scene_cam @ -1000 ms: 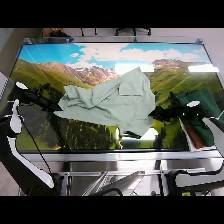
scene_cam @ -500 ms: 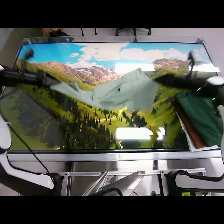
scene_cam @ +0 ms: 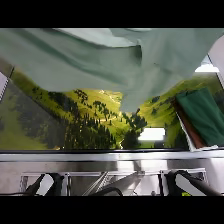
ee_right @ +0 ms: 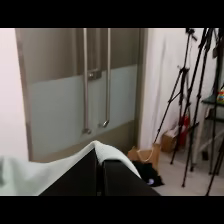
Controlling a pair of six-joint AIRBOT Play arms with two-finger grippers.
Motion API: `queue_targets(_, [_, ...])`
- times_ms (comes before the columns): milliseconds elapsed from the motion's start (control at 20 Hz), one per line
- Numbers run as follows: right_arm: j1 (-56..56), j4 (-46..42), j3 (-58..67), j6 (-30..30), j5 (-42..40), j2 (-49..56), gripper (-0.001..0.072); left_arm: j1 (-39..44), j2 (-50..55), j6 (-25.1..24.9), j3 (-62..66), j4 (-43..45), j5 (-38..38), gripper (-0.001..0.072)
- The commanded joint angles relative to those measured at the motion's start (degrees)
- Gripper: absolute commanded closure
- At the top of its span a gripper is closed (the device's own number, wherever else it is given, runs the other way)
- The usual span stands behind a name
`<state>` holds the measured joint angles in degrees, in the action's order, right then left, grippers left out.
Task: Fold the shirts.
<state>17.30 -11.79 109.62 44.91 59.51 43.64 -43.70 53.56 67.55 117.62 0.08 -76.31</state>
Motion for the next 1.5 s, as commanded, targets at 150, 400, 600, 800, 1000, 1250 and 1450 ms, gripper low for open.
queue_targets(150, [0.5, -9.2, 2.0, 1.3, -1.0, -1.0, 0.0690, -9.8, -7.3, -0.3, -11.8, -1.0, 1.2, 0.0693])
queue_targets(400, [-0.6, -7.3, -4.1, 4.6, 8.9, 13.4, 0.0692, 12.2, 5.0, -3.5, -23.8, 18.7, 0.0, 0.0693])
queue_targets(600, [-5.1, -8.1, -15.7, -0.5, 5.8, 25.2, 0.0691, 28.0, 21.7, -4.9, -32.3, 39.8, 8.3, 0.0693])
queue_targets(800, [-6.3, -6.4, -19.0, -2.3, -6.4, 40.4, 0.0692, 31.1, 43.6, -5.5, -28.4, 45.3, 16.0, 0.0693])
queue_targets(1000, [-6.3, -4.6, -11.7, -3.1, -9.6, 51.4, 0.0693, 31.1, 60.6, -3.2, -9.8, 45.3, 10.7, 0.0694])
queue_targets(1250, [-5.9, -5.6, -4.8, -2.9, -9.3, 53.9, 0.0693, 30.6, 63.0, -0.9, 1.2, 45.7, 10.8, 0.0695])
queue_targets(1450, [-5.9, -19.8, -4.9, 2.8, -5.2, 53.9, 0.0692, 30.9, 62.8, 0.9, -3.1, 52.5, 11.5, 0.0695])
